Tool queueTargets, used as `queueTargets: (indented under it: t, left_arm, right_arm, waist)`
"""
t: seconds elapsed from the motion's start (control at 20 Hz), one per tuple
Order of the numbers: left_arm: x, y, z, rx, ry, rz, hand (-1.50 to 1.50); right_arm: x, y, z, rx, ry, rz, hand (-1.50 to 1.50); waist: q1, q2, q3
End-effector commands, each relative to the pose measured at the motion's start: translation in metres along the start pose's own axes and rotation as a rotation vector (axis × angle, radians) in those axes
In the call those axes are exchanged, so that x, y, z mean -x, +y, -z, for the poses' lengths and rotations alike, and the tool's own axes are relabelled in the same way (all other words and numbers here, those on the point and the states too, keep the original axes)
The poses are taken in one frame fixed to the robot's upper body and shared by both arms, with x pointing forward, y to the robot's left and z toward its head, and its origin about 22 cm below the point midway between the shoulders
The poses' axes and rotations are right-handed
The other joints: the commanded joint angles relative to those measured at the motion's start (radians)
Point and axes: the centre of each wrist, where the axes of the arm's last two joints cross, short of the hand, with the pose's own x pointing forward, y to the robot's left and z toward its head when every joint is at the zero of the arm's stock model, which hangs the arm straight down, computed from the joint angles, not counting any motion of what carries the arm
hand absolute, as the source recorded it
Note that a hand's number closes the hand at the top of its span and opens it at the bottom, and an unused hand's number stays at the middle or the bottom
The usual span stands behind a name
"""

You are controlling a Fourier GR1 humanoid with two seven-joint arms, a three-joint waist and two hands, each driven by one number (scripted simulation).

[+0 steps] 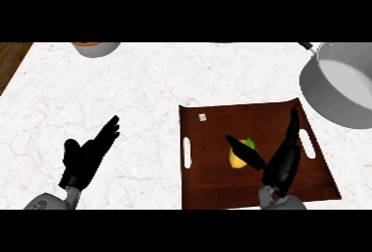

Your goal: Pick the lemon from the tray and place it in the pot

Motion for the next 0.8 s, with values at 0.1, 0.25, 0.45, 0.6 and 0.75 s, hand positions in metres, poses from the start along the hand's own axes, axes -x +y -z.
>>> queueTargets:
  t: [0.1,0.25,0.45,0.6,0.75]
  left_arm:
    - [-0.004,-0.004,-0.001,0.031,-0.003,0.023,0.00]
    - [0.000,-0.016,0.011,0.040,-0.010,0.006,0.00]
    - [0.001,-0.019,0.008,0.040,-0.011,0.007,0.00]
    - [0.014,0.011,0.013,0.033,0.007,0.002,0.00]
    - [0.008,-0.019,0.026,0.014,-0.013,0.002,0.00]
  right_arm:
    - [-0.034,0.000,0.001,-0.032,0.229,-0.063,-1.50]
    - [-0.034,0.010,-0.010,-0.186,0.320,-0.157,-1.50]
    - [-0.038,-0.003,-0.022,-0.237,0.379,-0.238,-1.50]
    - [-0.023,-0.007,-0.011,-0.217,0.388,-0.231,-1.50]
    - [-0.017,-0.025,-0.028,-0.169,0.364,-0.251,-1.50]
  waist:
    - [0.030,0.002,0.005]
    - [0.036,0.009,0.008]
    - [0.036,0.007,0.009]
    - [0.039,0.010,0.009]
    - [0.033,0.009,0.009]
